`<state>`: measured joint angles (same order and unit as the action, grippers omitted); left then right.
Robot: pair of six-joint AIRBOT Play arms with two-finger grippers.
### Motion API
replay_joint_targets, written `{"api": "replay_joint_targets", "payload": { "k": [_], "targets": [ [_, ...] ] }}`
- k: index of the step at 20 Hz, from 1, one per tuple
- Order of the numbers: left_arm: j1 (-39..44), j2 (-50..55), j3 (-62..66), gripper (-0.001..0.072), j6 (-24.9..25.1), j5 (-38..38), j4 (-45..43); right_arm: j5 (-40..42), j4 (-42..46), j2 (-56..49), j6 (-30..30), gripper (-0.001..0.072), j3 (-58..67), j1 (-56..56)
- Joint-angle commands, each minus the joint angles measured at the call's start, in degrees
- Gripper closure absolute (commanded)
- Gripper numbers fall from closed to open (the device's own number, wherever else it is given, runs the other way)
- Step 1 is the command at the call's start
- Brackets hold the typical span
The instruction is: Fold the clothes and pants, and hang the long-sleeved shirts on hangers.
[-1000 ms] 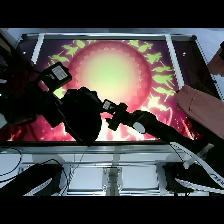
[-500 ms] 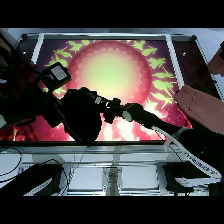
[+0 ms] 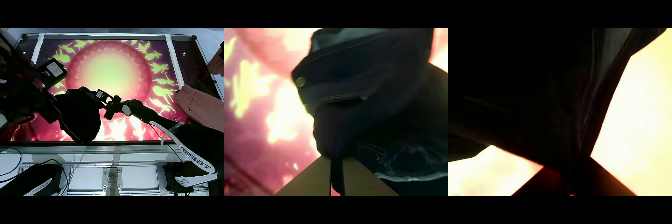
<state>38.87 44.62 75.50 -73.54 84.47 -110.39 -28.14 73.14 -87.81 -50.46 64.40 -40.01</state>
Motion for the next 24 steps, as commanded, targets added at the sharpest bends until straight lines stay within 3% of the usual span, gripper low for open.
{"api": "replay_joint_targets", "payload": {
  "k": [1,7,10,17,19,24],
  "targets": [
    [-2.91,-0.09,0.04,0.0677,-3.08,-1.79,-4.46,-14.19,3.78,6.23,-2.93,0.0696,4.15,2.34],
    [-9.94,-4.11,0.04,0.0677,-11.58,-10.47,-2.14,-38.34,5.05,27.56,-5.99,0.0697,5.95,12.31],
    [-9.92,-8.35,0.04,0.0677,-14.01,-11.69,2.99,-44.04,2.47,37.13,-8.13,0.0699,6.71,12.48],
    [-9.92,-16.61,0.07,0.0676,-23.5,-11.74,17.64,-68.35,-5.57,43.52,-21.31,0.0699,26.32,12.48],
    [-9.92,-17.53,0.2,0.0676,-26.71,-13.14,22.36,-71.08,-8.2,43.52,-24.33,0.0699,31.76,12.48],
    [-9.92,-17.73,0.66,0.0676,-26.84,-23.02,34.07,-71.52,-10.38,42.97,-29.05,0.07,40.09,12.48]
  ]
}}
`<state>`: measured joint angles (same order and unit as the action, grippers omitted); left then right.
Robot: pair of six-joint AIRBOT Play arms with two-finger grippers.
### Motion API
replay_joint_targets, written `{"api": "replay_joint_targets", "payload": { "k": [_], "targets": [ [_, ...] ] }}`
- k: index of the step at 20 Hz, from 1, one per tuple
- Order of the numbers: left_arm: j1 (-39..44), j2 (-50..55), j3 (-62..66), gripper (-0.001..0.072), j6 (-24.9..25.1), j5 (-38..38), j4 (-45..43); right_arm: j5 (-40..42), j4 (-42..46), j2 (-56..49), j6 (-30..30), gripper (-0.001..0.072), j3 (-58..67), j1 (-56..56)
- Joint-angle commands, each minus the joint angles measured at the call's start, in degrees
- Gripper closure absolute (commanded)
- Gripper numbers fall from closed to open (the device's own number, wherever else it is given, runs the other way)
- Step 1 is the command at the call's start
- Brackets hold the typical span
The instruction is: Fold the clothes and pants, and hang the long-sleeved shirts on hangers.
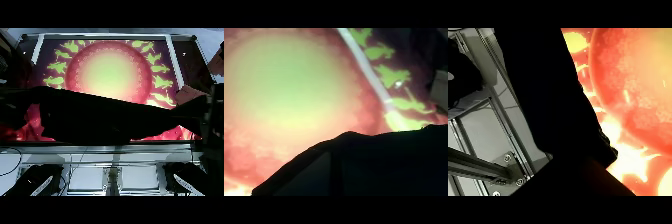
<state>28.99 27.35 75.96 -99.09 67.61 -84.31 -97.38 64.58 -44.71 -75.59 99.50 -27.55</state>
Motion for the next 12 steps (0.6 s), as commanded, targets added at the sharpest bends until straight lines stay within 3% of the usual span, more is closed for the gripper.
{"api": "replay_joint_targets", "payload": {
  "k": [1,4,5,6,8,12],
  "targets": [
    [-0.04,-0.46,0.2,0.0676,-1.27,-8.41,9.51,-2.32,-1.79,-0.35,-4.37,0.07,5.95,0.02],
    [-0.07,-0.44,0.17,0.0676,-1.73,-12.66,9.29,-2.49,-0.59,-0.42,-5.05,0.07,7.34,0.02],
    [-0.07,-0.35,0.13,0.0676,-4.83,-12.55,6.01,-3.08,1.25,-0.57,-6.05,0.07,7.34,0.02],
    [-0.07,0.04,-0.02,0.0676,-8.22,-10.95,2.12,-4.76,3.89,-1.09,-6.75,0.07,7.32,0.02],
    [-0.07,1.81,-0.13,0.0676,-10.36,-3.89,-4.57,-7.98,8.79,-3.13,-7.34,0.0701,7.26,0.07],
    [-0.07,7.32,-1.9,0.0676,-9.7,3.41,-9.4,-7.85,11.78,-9.31,-5.2,0.07,5.75,0.07]
  ]
}}
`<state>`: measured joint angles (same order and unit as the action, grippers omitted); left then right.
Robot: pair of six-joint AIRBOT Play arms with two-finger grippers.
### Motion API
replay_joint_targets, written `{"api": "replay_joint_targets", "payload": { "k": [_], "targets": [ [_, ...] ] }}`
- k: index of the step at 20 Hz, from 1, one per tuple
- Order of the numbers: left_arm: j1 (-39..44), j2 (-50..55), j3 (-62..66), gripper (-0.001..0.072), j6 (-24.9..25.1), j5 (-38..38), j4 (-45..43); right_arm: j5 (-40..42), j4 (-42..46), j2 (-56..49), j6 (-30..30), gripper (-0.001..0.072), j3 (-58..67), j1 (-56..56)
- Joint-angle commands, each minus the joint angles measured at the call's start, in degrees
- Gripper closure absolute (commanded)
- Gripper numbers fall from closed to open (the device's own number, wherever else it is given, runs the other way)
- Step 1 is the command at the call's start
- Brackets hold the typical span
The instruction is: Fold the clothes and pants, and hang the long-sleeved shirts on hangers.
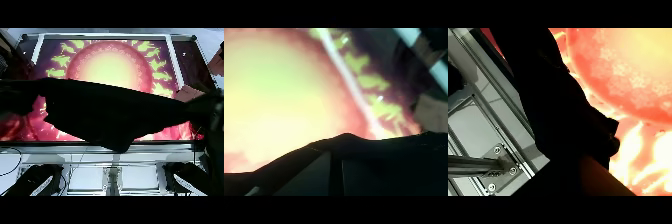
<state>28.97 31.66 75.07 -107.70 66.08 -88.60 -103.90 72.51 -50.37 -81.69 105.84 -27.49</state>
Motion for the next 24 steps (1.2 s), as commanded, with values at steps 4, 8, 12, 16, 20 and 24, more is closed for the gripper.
{"api": "replay_joint_targets", "payload": {
  "k": [4,8,12,16,20,24],
  "targets": [
    [-0.04,9.79,-3.23,0.0676,0.13,3.15,-13.07,3.34,12.39,-12.74,5.44,0.07,-1.16,0.09],
    [-0.59,16.37,-7.34,0.0677,2.08,-3.8,-25.88,16.5,14.32,-21.66,7.87,0.07,-1.16,3.98],
    [-4.96,22.75,-14.36,0.0678,3.37,-14.36,-26.49,25.42,14.29,-30.75,9.42,0.07,-1.16,6.51],
    [-12.2,27.08,-15.76,0.0677,3.63,-23.23,-26.71,33.9,14.25,-38.25,9.33,0.07,-1.25,6.73],
    [-16.37,27.26,-15.8,0.0678,22.12,-23.8,-26.62,30.47,11.72,-39.74,9.94,0.0699,-5.22,6.6],
    [-17.59,26.03,-18.18,0.0677,37.77,-14.4,-23.34,23.85,0.07,-37.59,16.04,0.0699,-15.8,6.21]
  ]
}}
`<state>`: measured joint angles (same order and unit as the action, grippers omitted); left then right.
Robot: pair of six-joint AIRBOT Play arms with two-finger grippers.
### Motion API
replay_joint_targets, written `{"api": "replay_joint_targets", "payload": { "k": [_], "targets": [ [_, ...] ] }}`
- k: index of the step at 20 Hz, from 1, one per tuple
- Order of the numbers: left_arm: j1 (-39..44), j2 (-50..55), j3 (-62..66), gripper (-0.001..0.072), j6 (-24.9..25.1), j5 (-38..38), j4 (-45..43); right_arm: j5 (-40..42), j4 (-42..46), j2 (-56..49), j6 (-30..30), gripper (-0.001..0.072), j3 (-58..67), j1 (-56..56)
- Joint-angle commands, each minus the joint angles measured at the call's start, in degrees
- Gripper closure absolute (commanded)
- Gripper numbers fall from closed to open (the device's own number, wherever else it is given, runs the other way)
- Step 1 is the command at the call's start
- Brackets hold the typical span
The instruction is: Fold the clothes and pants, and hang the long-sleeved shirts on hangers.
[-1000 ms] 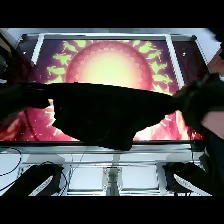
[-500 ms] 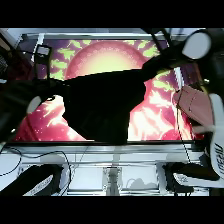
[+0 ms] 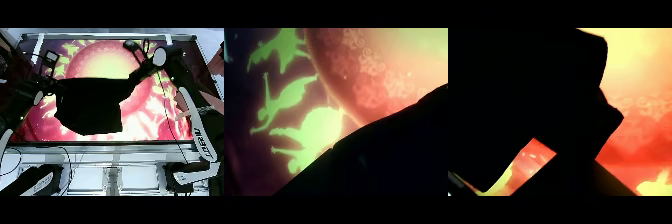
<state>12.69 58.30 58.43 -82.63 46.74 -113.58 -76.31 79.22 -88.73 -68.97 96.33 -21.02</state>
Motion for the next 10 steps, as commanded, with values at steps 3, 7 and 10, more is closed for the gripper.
{"api": "replay_joint_targets", "payload": {
  "k": [3,7,10],
  "targets": [
    [-1.42,-6.1,-9.51,0.0677,17.79,5.88,2.25,0.26,-6.97,4.28,3.19,0.0699,-17.62,-3.15],
    [-1.42,-12.61,-19.1,0.0677,21.42,10.47,2.23,0.9,-7.8,6.47,1.77,0.0698,-26.43,-7.45],
    [-1.38,-15.45,-22.27,0.0677,21.66,16.22,2.47,0.83,-9.99,7.1,0.63,0.0697,-29.0,-9.99]
  ]
}}
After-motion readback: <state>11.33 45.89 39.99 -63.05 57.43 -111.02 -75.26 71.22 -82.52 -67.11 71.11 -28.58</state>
